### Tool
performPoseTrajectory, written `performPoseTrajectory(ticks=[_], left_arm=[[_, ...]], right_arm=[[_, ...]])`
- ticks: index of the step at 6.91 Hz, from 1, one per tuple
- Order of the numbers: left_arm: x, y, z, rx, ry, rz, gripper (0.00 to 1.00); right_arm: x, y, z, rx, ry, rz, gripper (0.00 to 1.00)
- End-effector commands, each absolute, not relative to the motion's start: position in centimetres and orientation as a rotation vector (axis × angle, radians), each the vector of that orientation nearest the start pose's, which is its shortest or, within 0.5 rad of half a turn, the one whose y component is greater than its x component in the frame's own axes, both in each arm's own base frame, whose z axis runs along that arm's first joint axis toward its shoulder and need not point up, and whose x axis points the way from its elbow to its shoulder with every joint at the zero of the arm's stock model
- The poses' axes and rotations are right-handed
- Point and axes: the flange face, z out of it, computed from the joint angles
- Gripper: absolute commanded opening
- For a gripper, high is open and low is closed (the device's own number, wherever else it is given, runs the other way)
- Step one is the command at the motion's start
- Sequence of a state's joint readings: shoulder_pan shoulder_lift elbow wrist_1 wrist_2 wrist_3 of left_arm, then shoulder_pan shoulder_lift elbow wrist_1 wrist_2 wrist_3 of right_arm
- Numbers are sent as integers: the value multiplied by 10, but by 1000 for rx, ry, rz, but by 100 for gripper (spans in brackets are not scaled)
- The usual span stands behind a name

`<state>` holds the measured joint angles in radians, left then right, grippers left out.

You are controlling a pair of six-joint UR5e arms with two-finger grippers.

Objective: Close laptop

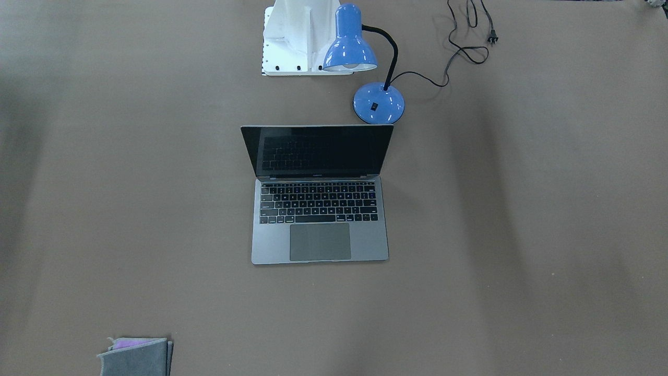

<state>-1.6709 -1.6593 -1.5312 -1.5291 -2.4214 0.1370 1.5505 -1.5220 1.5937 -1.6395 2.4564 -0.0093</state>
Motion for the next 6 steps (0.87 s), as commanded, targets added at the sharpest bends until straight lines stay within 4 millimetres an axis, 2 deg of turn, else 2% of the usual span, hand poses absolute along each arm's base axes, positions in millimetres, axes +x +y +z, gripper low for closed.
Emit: performPoseTrajectory(ticks=[1, 2, 3, 4, 5, 6], left_arm=[[-90, -556, 591, 129, 849, 41, 99], [-59, -577, 560, 140, 857, 33, 99], [-24, -587, 537, 157, 874, 19, 99], [22, -589, 514, 168, 900, 10, 99], [65, -586, 494, 157, 935, -14, 99], [128, -579, 470, 121, 980, -27, 99]], right_arm=[[36, -534, 587, 53, -889, -73, 100], [15, -555, 556, 52, -894, -50, 100], [-27, -583, 505, 51, -906, -42, 100], [-90, -592, 470, -9, -894, 4, 100], [-126, -593, 451, -61, -899, 56, 100], [-160, -580, 426, -31, -928, -11, 100]])
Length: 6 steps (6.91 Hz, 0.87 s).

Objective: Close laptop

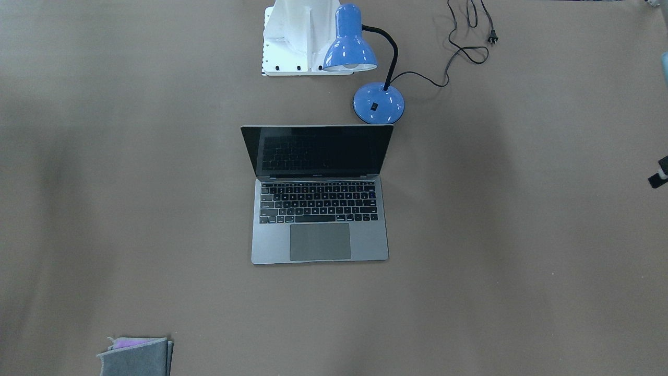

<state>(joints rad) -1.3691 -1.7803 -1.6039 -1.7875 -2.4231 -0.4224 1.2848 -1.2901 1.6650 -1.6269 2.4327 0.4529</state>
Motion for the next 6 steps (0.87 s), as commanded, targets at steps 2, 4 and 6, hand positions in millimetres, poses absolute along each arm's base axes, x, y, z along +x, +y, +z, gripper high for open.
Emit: performPoseTrajectory(ticks=[2, 4, 6], left_arm=[[213, -557, 417, 54, 1035, -107, 99], [286, -508, 375, -22, 1078, -72, 99], [321, -480, 362, -43, 1105, -35, 74]], right_arm=[[-227, -543, 374, -88, -998, 79, 100], [-280, -506, 352, -126, -1087, 108, 94], [-312, -477, 334, -113, -1165, 18, 69]])
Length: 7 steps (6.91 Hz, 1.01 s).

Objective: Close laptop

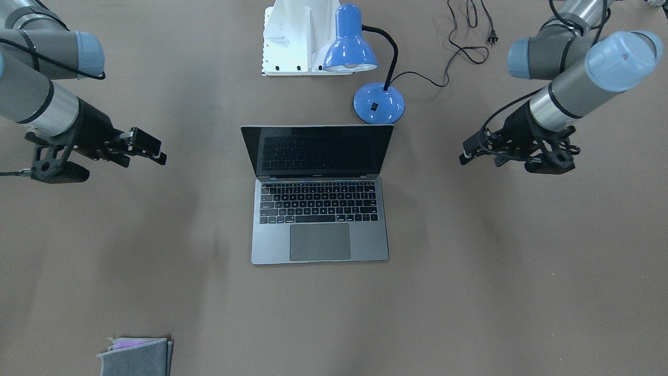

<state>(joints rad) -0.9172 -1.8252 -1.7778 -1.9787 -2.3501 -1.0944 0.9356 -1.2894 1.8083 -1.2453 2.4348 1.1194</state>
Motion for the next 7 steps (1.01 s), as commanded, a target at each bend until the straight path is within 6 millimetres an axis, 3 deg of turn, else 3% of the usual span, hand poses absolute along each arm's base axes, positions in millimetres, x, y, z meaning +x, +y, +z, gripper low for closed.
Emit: performPoseTrajectory(ticks=[1, 2, 3, 5, 7], left_arm=[[335, -466, 354, -53, 1114, 2, 35], [349, -449, 345, -60, 1127, 43, 7], [361, -437, 341, -70, 1133, 76, 0], [377, -421, 335, -84, 1141, 118, 0], [395, -409, 306, -91, 1176, 148, 0]], right_arm=[[-319, -464, 326, -106, -1190, -25, 36], [-328, -443, 318, -98, -1213, -76, 0], [-338, -433, 312, -91, -1232, -116, 0], [-359, -414, 307, -99, -1253, -175, 0], [-380, -398, 295, -101, -1272, -228, 0]])
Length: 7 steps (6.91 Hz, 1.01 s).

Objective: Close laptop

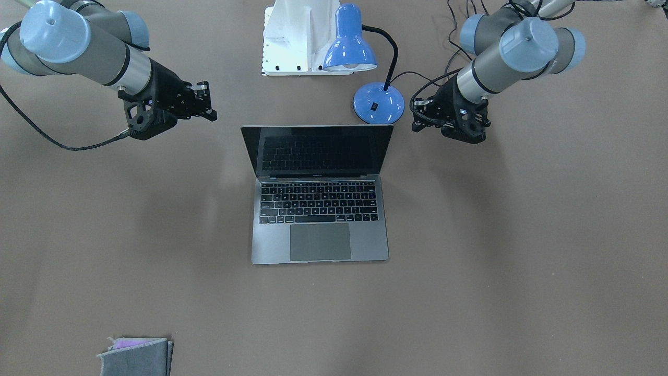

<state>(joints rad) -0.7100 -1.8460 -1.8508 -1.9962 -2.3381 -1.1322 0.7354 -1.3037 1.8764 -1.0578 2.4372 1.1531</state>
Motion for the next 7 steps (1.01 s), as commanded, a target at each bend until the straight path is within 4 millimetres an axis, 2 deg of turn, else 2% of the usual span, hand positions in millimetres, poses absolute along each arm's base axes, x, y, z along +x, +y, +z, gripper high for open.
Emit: performPoseTrajectory(ticks=[1, 2, 3, 4, 5, 6, 7], left_arm=[[406, -401, 289, -125, 1194, 126, 0], [417, -398, 273, -140, 1209, 117, 0], [428, -393, 267, -160, 1210, 116, 0], [438, -395, 253, -160, 1223, 126, 0], [450, -404, 239, -168, 1230, 110, 0], [460, -410, 228, -168, 1236, 108, 0], [458, -417, 226, -135, 1235, 90, 0]], right_arm=[[-392, -395, 278, -85, -1289, -249, 0], [-408, -392, 266, -56, -1292, -262, 0], [-423, -392, 252, -30, -1294, -264, 0], [-430, -399, 245, -6, -1291, -252, 0], [-435, -405, 234, 19, -1297, -244, 0], [-428, -418, 235, 44, -1289, -217, 0], [-429, -438, 230, 62, -1286, -194, 0]])
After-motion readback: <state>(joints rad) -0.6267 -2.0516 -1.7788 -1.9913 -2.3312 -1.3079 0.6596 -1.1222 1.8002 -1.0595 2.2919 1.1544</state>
